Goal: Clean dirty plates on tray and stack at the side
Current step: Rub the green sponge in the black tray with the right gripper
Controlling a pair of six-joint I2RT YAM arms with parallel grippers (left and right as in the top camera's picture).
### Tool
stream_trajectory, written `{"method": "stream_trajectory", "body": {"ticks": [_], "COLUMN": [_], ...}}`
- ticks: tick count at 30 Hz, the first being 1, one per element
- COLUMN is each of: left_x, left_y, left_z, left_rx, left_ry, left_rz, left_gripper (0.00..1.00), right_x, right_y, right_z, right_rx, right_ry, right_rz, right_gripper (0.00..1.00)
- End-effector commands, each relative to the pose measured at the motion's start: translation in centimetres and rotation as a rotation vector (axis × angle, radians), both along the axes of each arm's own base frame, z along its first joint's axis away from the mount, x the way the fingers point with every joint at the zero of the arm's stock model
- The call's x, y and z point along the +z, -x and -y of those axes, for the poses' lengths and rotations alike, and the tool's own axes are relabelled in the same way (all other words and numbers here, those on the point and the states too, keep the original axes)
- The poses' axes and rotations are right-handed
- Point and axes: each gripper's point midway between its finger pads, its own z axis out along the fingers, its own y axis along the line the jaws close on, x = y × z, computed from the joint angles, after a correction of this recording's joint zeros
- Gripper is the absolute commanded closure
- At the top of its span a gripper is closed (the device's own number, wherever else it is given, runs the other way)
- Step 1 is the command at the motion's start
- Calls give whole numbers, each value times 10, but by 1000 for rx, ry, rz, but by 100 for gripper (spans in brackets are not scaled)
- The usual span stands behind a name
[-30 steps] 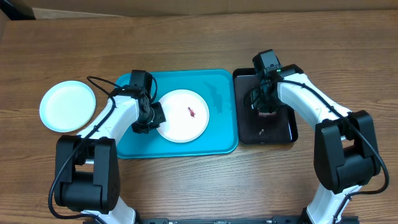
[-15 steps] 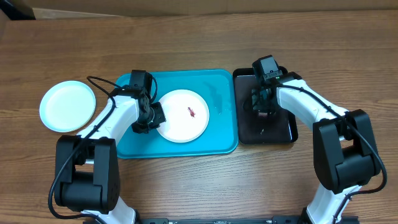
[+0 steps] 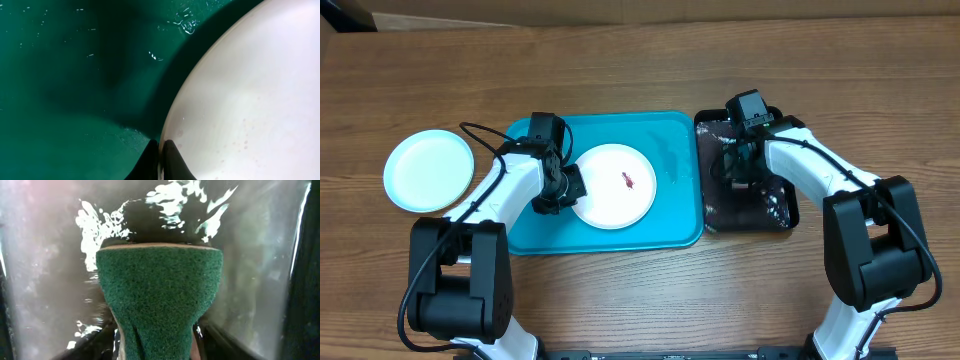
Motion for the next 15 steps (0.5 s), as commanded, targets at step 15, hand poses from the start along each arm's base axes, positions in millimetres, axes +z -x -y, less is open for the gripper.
{"method": "stream_trajectory", "body": {"ticks": [15], "left_x": [2], "left_y": [1], "left_z": [-9], "left_rx": [14], "left_ry": [-54], "left_rz": [12], "left_gripper": [81], "right_x": [95], "right_y": [-9], "right_z": [-8], "right_rx": [10], "right_ry": [-34], "right_rz": [96], "right_gripper": [96]}}
